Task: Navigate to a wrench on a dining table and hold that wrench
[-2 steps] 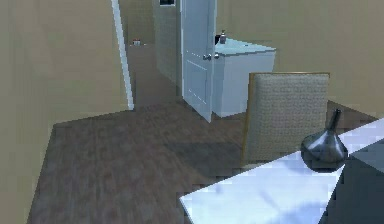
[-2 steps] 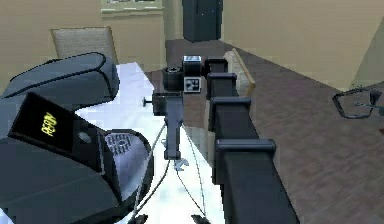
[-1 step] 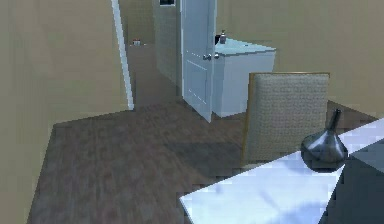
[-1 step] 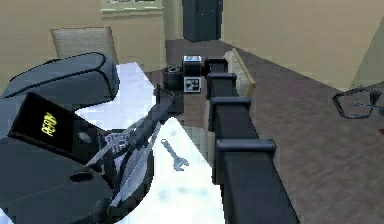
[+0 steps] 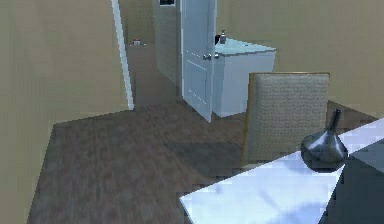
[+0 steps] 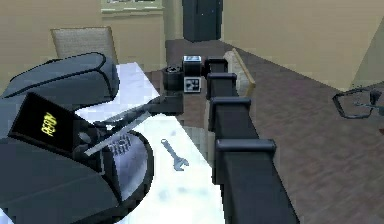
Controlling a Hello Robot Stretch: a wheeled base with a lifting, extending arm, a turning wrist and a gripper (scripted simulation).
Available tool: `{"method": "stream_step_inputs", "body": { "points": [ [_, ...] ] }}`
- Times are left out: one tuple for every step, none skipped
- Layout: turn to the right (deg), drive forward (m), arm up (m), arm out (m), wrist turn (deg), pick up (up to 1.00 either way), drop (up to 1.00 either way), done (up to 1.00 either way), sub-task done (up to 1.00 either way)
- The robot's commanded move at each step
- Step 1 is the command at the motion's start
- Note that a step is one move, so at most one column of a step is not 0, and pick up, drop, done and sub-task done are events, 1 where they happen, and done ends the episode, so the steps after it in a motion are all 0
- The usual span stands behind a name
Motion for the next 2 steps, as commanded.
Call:
{"method": "stream_step_inputs", "body": {
  "points": [
    [0.0,0.00,0.00,0.00,45.0,0.00,0.00,0.00,0.00],
    [0.0,0.00,0.00,0.00,42.0,0.00,0.00,0.00,0.00]
  ]
}}
